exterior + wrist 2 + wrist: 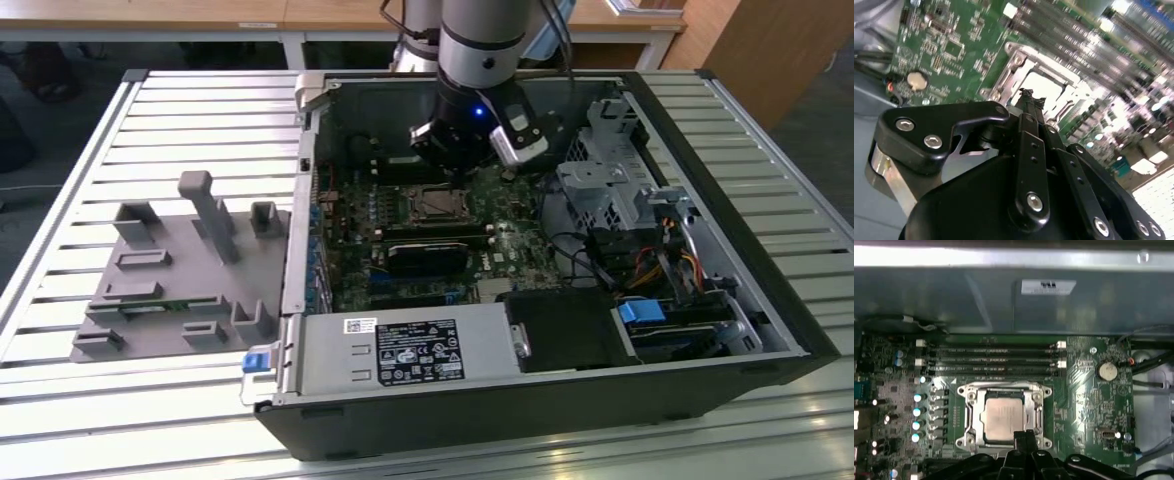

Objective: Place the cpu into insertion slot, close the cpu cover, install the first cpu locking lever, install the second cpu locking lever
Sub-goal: 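Install the second cpu locking lever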

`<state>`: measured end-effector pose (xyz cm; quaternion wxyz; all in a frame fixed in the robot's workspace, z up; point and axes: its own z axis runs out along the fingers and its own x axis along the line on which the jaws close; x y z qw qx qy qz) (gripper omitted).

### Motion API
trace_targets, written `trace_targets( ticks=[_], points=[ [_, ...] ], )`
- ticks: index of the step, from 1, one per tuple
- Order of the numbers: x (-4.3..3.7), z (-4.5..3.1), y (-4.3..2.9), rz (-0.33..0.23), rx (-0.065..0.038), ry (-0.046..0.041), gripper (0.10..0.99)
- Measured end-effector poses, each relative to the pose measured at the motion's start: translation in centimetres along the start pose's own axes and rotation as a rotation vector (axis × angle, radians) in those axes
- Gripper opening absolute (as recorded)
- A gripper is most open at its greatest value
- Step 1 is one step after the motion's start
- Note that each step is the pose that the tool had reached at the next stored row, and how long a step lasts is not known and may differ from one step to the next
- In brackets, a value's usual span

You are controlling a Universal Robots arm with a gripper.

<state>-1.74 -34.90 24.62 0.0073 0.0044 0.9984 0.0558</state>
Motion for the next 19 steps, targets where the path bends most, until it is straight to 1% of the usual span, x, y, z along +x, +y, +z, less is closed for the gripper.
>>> trace_targets(
  ticks=[2,3,6,7,9,13,19],
  points=[
    [0.0,0.06,-0.55,0.0,0.0,0.0003,0.106],
    [0.0,0.15,-0.7,0.0,0.0,0.0015,0.106],
    [0.0,0.66,-0.82,0.001,0.0,0.0105,0.106],
    [0.0,0.8,-0.86,0.001,0.0,0.0123,0.106],
    [0.01,0.87,-1.12,0.001,0.0,0.0131,0.106],
    [0.0,0.83,-1.87,0.001,-0.001,0.013,0.106],
    [0.04,0.76,-2.48,0.001,-0.001,0.013,0.106]
  ],
)
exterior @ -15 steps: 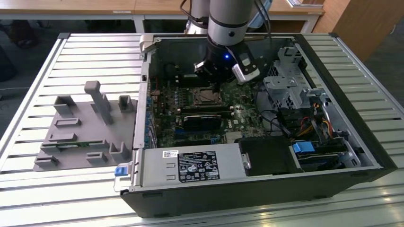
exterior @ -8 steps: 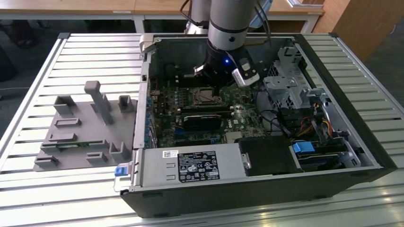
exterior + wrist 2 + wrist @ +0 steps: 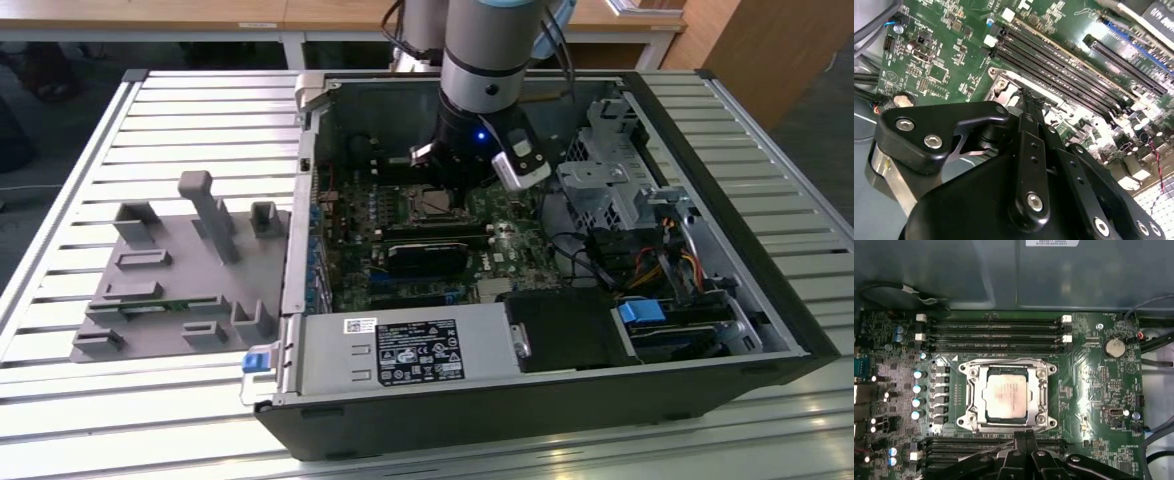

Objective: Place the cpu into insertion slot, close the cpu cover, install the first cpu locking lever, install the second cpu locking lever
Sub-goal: 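Install the second cpu locking lever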

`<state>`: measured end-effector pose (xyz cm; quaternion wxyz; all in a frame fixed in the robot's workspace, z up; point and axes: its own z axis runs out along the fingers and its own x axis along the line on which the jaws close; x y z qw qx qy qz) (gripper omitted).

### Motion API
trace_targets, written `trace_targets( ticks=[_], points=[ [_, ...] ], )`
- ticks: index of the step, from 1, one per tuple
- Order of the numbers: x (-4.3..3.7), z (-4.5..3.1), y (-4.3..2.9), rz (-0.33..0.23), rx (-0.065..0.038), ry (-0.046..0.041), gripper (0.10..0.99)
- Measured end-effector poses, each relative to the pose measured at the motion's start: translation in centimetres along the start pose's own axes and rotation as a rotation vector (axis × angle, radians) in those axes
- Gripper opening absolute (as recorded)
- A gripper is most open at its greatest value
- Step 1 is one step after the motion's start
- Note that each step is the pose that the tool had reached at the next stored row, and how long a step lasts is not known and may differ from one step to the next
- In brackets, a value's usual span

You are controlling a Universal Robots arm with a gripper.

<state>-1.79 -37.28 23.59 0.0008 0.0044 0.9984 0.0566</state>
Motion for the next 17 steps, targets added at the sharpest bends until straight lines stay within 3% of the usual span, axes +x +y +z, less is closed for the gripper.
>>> trace_targets(
  ticks=[4,10,17],
  points=[
    [0.54,-0.05,-0.47,0.0,-0.001,0.0,0.106],
    [2.46,-0.06,-0.67,0.0,-0.001,-0.0006,0.106],
    [3.0,0.81,-0.78,0.0,-0.002,-0.0004,0.106]
  ],
)
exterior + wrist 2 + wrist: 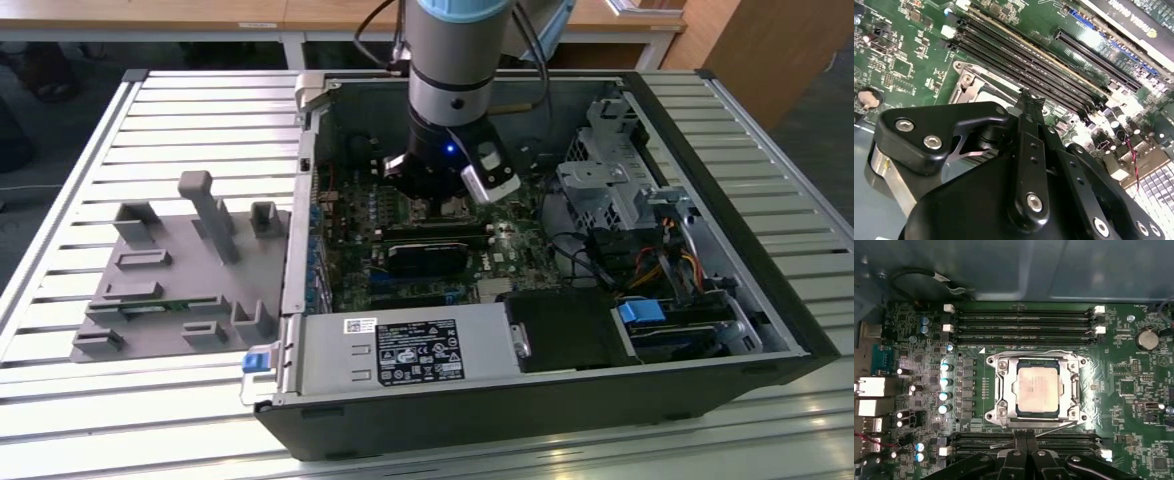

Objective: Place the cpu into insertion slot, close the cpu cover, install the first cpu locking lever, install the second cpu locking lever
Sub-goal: 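Install the second cpu locking lever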

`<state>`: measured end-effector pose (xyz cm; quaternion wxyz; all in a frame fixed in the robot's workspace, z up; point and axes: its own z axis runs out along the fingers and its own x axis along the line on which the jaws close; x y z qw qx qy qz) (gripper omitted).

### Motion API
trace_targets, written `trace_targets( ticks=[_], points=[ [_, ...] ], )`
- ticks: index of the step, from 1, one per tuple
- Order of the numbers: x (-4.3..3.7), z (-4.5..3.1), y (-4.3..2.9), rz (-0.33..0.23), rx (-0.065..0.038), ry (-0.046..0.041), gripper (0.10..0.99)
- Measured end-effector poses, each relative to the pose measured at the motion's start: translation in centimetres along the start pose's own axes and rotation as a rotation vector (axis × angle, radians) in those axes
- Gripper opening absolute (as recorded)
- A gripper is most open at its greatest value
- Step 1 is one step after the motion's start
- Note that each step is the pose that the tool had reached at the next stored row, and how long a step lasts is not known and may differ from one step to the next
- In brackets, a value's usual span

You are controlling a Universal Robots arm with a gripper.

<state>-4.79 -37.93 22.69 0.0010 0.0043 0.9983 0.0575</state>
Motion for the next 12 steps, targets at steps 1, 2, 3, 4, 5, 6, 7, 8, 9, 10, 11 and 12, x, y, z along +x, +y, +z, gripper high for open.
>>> trace_targets(
  ticks=[1,2,3,4,5,6,7,8,9,10,11,12],
  points=[
    [0.03,0.12,-0.02,0.0,-0.001,-0.0001,0.106],
    [0.07,0.24,-0.03,0.0,-0.001,0.0,0.106],
    [0.1,0.36,-0.05,0.0,-0.002,-0.0001,0.106],
    [0.16,0.45,-0.08,0.0,-0.003,0.0,0.106],
    [0.23,0.49,-0.13,0.0,-0.004,0.0001,0.106],
    [0.31,0.52,-0.21,0.0,-0.007,0.0001,0.106],
    [0.41,0.53,-0.3,0.0,-0.012,0.0001,0.106],
    [0.52,0.52,-0.39,0.0,-0.018,0.0001,0.106],
    [0.66,0.52,-0.47,0.0,-0.025,0.0002,0.106],
    [0.81,0.52,-0.55,0.0,-0.03,0.0002,0.106],
    [0.96,0.53,-0.62,0.0,-0.035,0.0003,0.106],
    [1.1,0.56,-0.68,0.0,-0.037,0.0003,0.106]
  ],
)
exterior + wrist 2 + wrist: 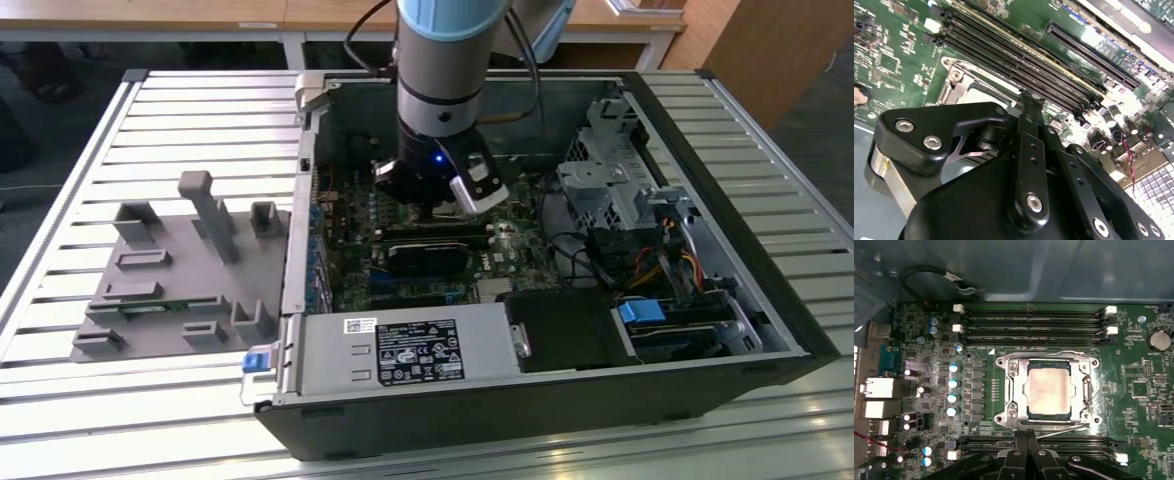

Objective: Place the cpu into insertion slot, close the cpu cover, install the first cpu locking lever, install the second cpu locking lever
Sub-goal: 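Install the second cpu locking lever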

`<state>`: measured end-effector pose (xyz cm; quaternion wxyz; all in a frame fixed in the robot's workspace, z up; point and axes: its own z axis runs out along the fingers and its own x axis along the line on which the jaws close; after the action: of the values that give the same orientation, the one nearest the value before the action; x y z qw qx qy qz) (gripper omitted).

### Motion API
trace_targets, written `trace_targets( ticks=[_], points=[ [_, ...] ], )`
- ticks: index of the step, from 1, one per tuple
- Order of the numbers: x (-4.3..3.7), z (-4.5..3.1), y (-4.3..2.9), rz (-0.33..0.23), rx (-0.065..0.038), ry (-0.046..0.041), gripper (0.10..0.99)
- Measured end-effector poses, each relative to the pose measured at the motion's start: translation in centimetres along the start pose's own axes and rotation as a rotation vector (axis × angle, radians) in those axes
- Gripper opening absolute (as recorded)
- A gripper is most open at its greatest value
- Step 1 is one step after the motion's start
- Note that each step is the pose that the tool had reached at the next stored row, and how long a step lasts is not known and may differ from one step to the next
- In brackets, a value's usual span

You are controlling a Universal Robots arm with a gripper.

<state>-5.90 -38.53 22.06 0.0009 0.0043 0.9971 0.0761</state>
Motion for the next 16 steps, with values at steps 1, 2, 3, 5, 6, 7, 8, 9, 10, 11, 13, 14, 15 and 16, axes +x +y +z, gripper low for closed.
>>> trace_targets(
  ticks=[1,2,3,5,6,7,8,9,10,11,13,14,15,16],
  points=[
    [0.09,0.11,-0.02,0.0,-0.003,-0.0002,0.106],
    [0.16,0.25,-0.04,0.0,-0.004,-0.0002,0.106],
    [0.22,0.39,-0.07,0.0,-0.005,-0.0001,0.106],
    [0.31,0.69,-0.12,0.0,-0.008,0.0001,0.106],
    [0.35,0.85,-0.15,0.0,-0.01,0.0001,0.106],
    [0.36,1.03,-0.17,0.0,-0.012,0.0,0.106],
    [0.38,1.15,-0.2,0.0,-0.015,0.0001,0.106],
    [0.45,1.21,-0.23,0.0,-0.019,0.0002,0.106],
    [0.52,1.25,-0.27,0.0,-0.026,0.0001,0.106],
    [0.55,1.27,-0.34,0.0,-0.032,0.0001,0.106],
    [0.62,1.26,-0.61,0.0,-0.04,0.0001,0.106],
    [0.64,1.25,-0.75,0.0,-0.042,0.0001,0.106],
    [0.64,1.24,-0.9,0.0,-0.044,0.0002,0.106],
    [0.64,1.23,-1.04,0.0,-0.046,0.0002,0.106]
  ],
)
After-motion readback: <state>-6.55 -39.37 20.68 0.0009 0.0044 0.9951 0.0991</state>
